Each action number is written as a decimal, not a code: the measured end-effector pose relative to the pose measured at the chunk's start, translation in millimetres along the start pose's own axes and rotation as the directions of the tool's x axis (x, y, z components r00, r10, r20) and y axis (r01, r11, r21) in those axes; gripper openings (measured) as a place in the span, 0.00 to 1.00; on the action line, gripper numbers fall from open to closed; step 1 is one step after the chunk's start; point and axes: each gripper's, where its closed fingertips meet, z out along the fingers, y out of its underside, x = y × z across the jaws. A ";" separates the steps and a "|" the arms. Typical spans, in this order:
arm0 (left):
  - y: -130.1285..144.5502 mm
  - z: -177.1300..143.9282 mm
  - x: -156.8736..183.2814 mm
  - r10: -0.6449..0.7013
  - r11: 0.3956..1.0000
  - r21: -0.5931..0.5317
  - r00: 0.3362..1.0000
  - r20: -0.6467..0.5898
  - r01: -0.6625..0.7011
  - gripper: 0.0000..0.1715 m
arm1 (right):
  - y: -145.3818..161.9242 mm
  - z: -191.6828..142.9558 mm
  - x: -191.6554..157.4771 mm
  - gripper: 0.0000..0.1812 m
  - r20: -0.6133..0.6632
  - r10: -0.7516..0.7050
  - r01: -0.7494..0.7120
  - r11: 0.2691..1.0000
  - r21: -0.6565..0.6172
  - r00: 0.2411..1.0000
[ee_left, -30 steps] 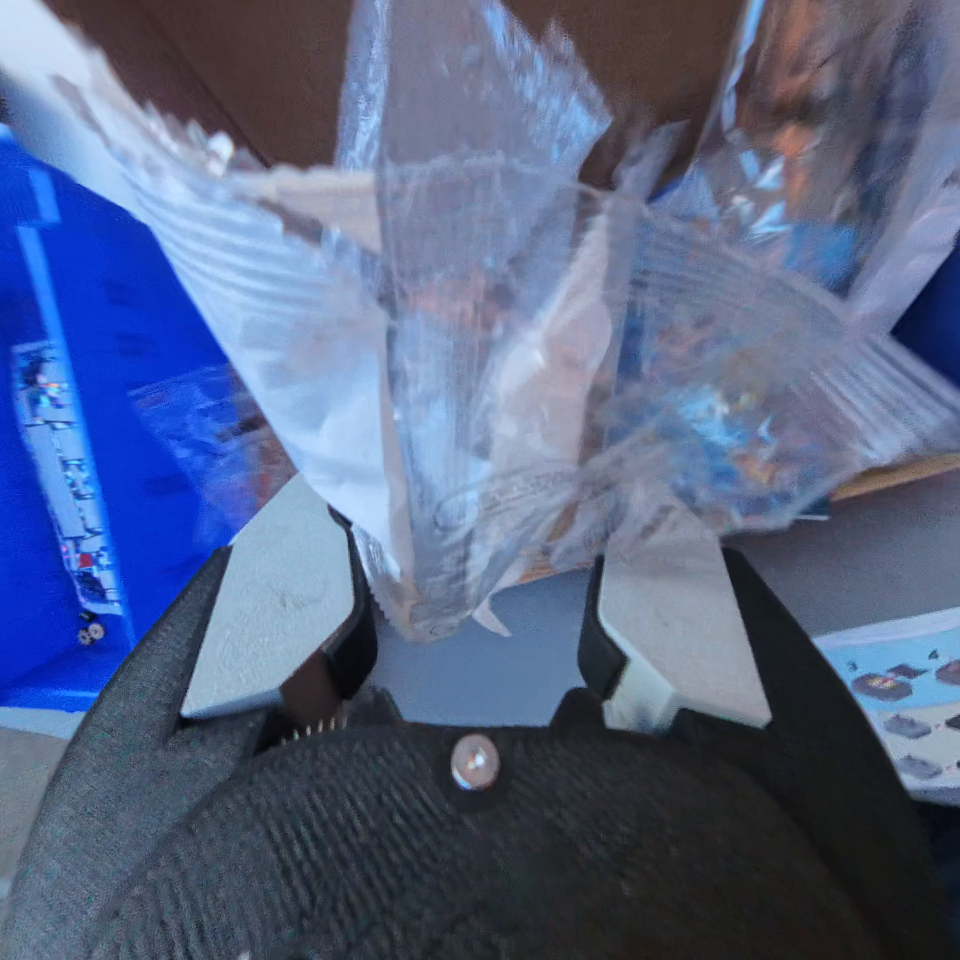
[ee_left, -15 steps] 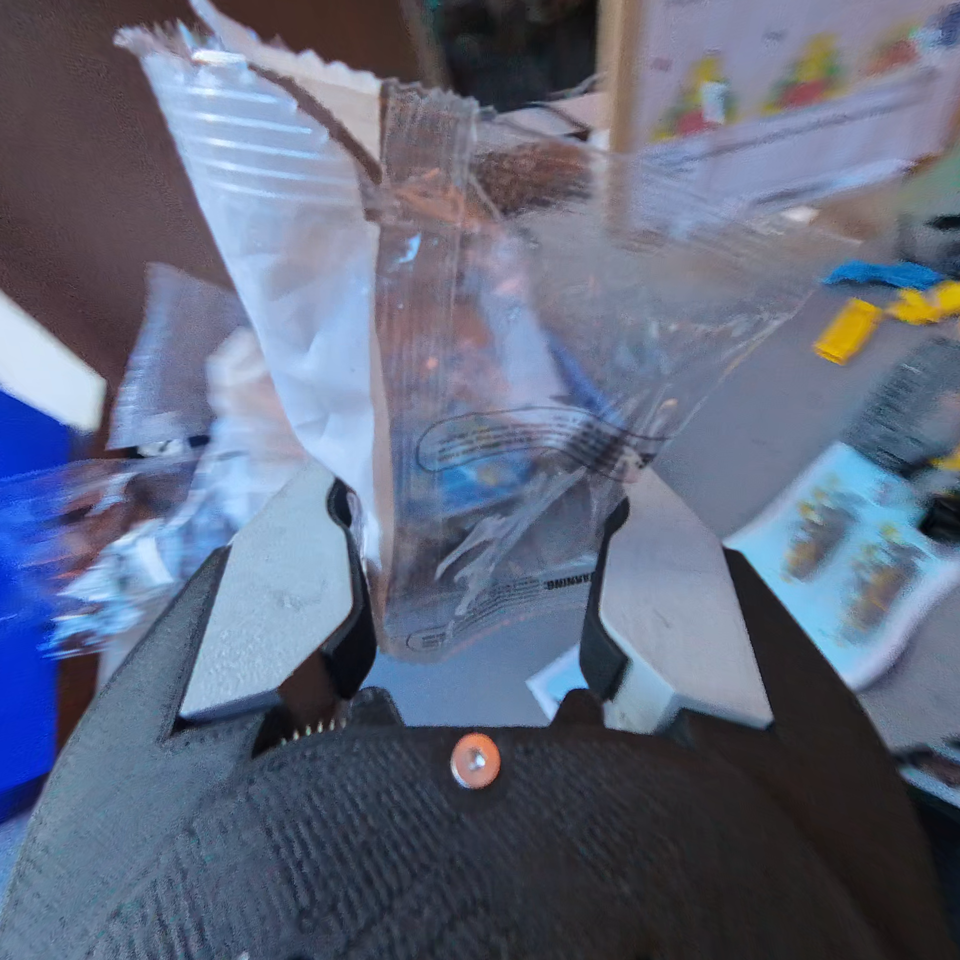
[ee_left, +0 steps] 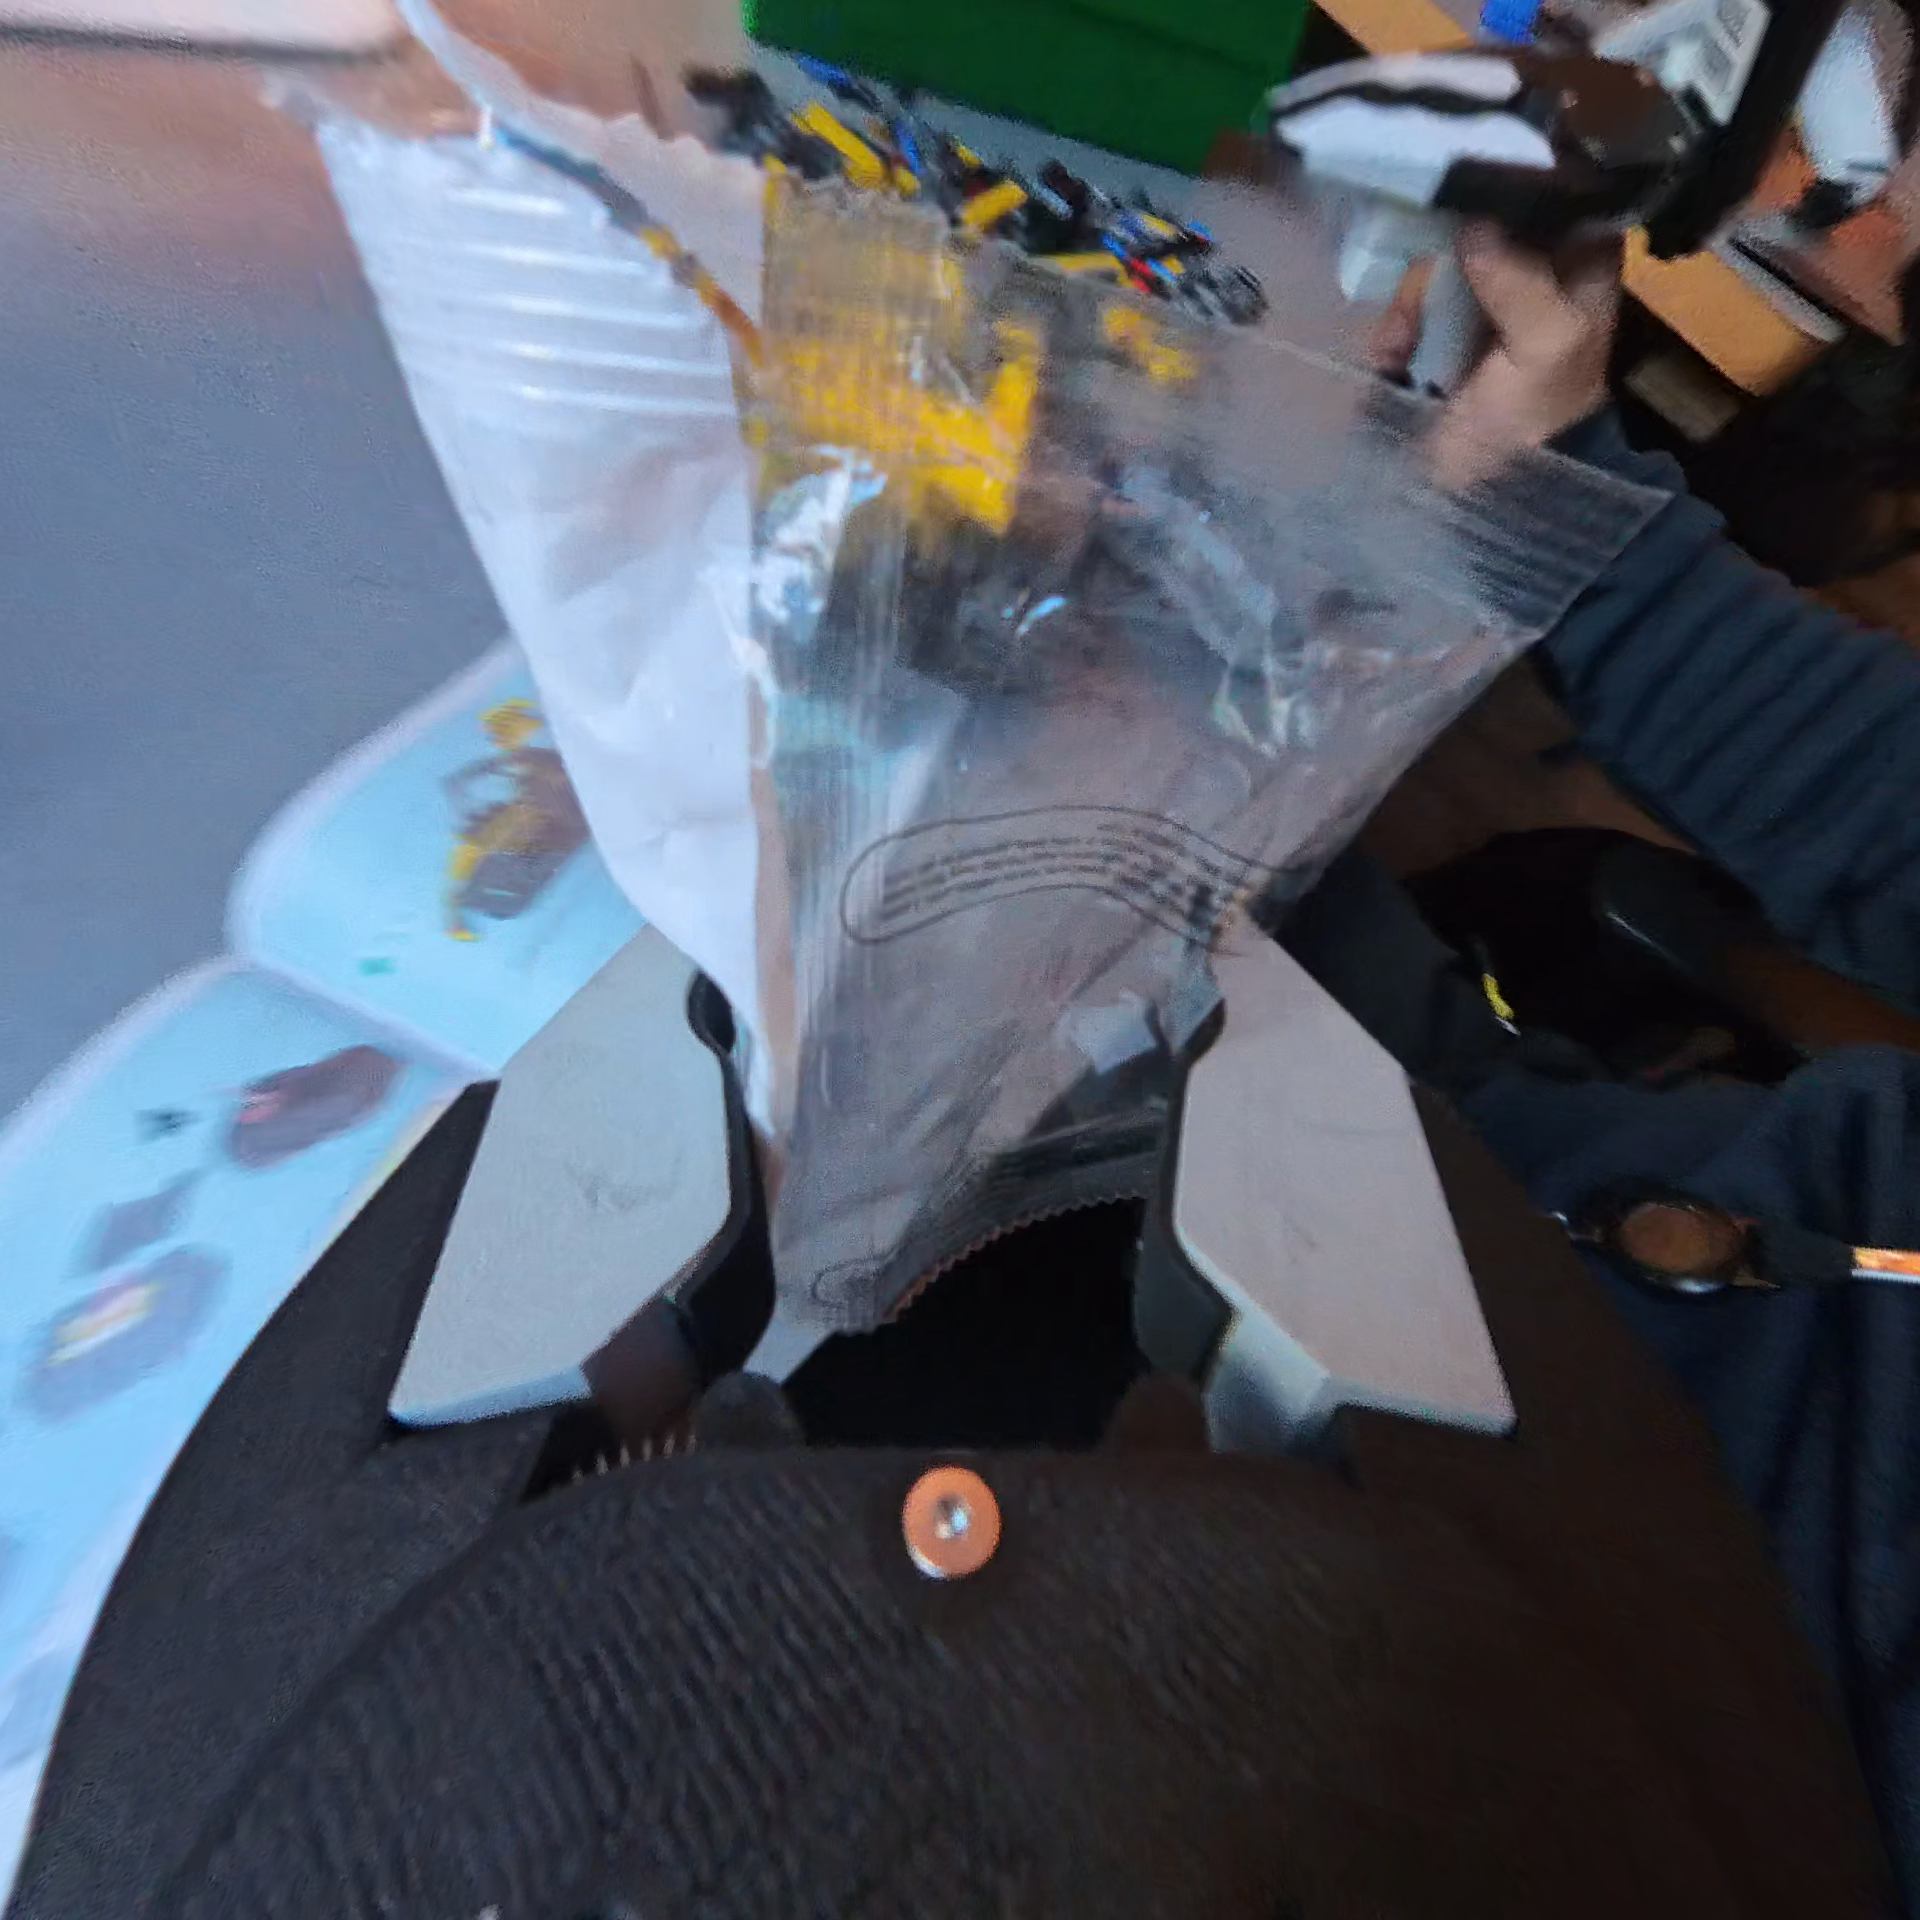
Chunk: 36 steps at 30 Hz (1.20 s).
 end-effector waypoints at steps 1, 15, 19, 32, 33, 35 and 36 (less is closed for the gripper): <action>7.8 9.4 9.9 0.005 1.000 -0.025 1.000 -0.031 -0.006 0.49 | -2.9 -4.3 1.8 0.08 -0.012 0.008 -0.008 1.000 0.022 1.000; -93.1 -78.8 88.7 0.179 0.817 0.562 0.867 -0.465 0.133 0.41 | -39.8 -84.2 31.0 0.21 -0.048 0.243 -0.205 0.895 0.396 0.969; -25.2 -9.7 138.1 0.173 0.978 0.205 0.737 -0.653 -0.047 0.42 | -31.4 -72.1 6.2 0.22 -0.023 0.149 -0.135 0.945 0.297 0.989; 19.1 146.7 130.6 0.261 0.956 -0.056 0.923 -0.283 -0.288 0.45 | 49.2 -66.6 -76.1 0.21 0.254 -0.062 0.129 0.958 -0.256 0.965; 15.2 152.2 129.1 0.295 0.946 -0.060 0.923 -0.248 -0.319 0.46 | 55.7 -70.7 -77.3 0.23 0.258 -0.075 0.155 0.939 -0.307 0.963; 6.6 160.8 128.8 0.370 0.919 -0.069 0.910 -0.186 -0.387 0.46 | 65.7 -79.1 -74.2 0.28 0.237 -0.124 0.210 0.898 -0.386 0.964; -0.1 164.0 131.3 0.411 0.903 -0.058 0.896 -0.166 -0.425 0.46 | 68.8 -83.7 -73.8 0.29 0.235 -0.136 0.225 0.884 -0.410 0.962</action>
